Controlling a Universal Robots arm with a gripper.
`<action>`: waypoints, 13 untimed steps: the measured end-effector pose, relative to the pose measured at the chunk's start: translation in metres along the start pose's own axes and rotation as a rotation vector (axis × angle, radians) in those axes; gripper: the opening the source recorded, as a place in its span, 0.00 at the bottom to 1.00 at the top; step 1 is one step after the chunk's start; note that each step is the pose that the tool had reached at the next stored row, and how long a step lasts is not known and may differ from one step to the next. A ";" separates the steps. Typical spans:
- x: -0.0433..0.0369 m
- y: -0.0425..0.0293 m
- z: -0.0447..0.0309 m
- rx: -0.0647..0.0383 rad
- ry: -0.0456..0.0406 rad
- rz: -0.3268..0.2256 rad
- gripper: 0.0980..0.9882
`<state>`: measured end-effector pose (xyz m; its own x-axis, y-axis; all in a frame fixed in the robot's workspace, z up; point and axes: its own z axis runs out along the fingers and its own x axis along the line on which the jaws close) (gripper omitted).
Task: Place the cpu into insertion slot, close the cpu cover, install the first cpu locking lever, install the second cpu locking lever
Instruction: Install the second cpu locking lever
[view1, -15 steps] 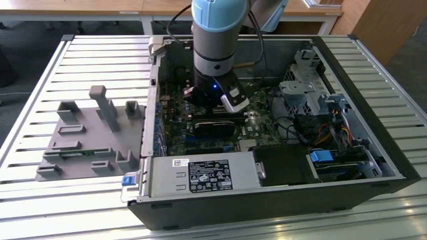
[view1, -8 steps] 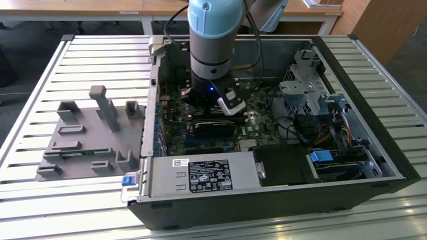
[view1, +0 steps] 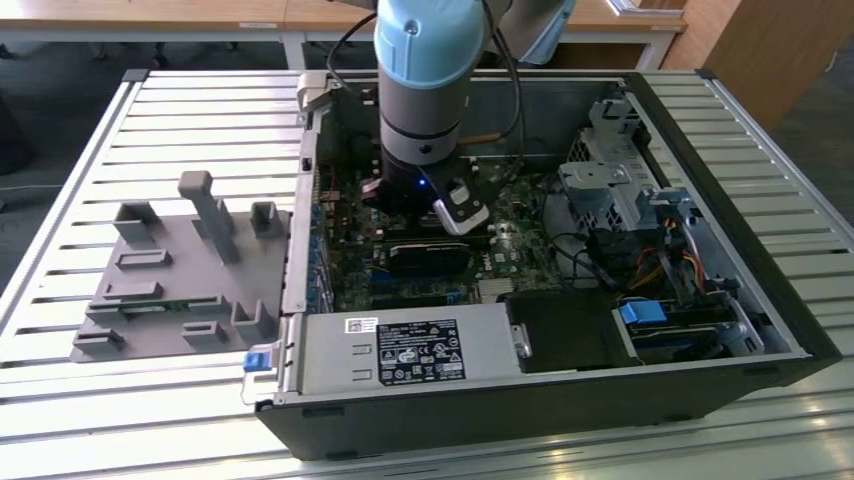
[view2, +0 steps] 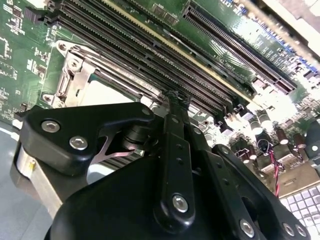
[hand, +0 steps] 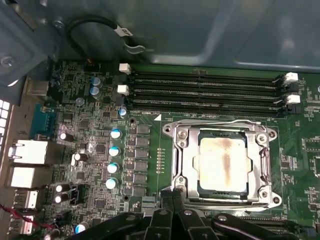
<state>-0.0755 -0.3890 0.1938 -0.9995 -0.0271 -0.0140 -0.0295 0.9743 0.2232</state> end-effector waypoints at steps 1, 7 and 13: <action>0.0005 0.0000 0.0004 -0.002 -0.0001 0.000 0.01; 0.0033 -0.0008 0.0034 -0.008 0.0002 0.000 0.01; 0.0041 0.0005 -0.0010 -0.009 -0.0003 0.000 0.01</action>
<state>-0.0796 -0.3889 0.1948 -0.9995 -0.0270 -0.0143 -0.0296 0.9724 0.2315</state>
